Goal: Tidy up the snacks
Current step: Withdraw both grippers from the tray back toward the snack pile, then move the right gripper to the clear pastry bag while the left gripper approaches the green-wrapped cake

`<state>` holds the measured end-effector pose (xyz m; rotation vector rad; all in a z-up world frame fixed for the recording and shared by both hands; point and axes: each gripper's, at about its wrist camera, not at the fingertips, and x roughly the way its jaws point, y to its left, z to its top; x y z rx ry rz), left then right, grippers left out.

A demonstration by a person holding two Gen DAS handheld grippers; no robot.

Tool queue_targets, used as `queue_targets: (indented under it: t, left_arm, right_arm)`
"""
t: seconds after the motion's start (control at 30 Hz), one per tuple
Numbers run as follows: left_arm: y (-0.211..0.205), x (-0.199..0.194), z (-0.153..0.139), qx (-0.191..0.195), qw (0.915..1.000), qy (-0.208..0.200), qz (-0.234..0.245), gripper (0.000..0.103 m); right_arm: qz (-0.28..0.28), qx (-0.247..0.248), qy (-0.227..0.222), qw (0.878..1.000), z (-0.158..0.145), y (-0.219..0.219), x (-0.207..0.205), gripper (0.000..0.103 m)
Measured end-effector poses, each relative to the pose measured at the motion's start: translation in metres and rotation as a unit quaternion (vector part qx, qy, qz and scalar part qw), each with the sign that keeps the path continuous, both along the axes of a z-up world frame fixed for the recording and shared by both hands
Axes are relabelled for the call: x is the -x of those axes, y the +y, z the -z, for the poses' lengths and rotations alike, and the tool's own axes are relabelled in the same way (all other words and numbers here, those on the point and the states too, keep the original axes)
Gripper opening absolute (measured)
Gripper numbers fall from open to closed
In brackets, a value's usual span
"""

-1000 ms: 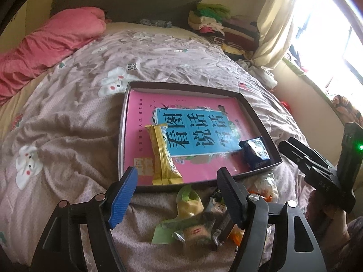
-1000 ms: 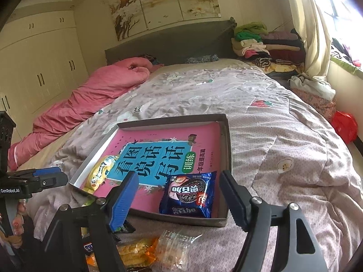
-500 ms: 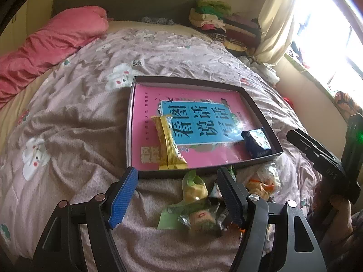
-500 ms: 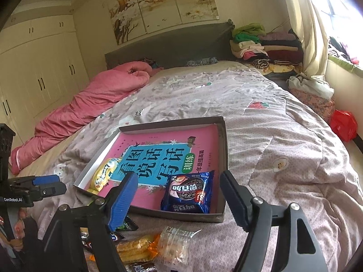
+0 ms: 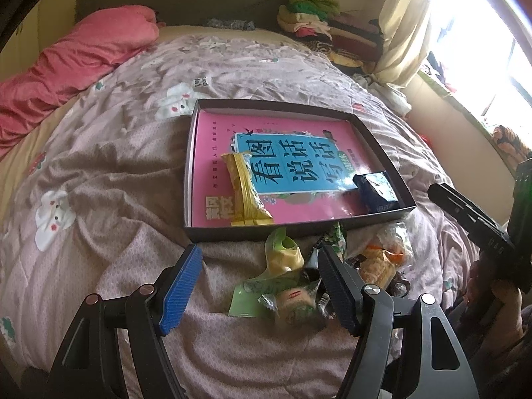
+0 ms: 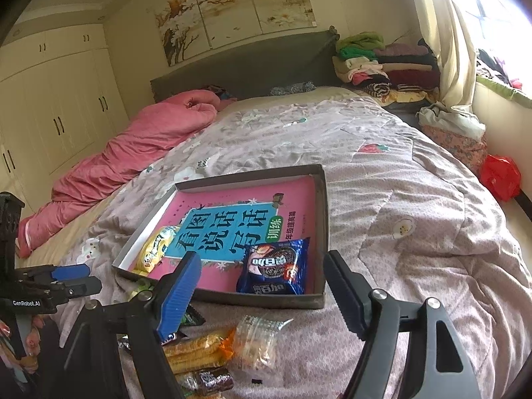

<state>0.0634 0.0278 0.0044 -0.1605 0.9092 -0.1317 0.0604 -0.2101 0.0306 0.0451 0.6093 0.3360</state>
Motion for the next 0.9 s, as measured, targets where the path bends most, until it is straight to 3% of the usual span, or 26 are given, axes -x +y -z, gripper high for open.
queue_targets:
  t: [0.9]
  left_arm:
    - [-0.009, 0.005, 0.029, 0.011, 0.9988, 0.046, 0.014, 0.074]
  right_arm:
    - [0.017, -0.005, 0.051, 0.999, 0.015, 0.002, 0.006, 0.076]
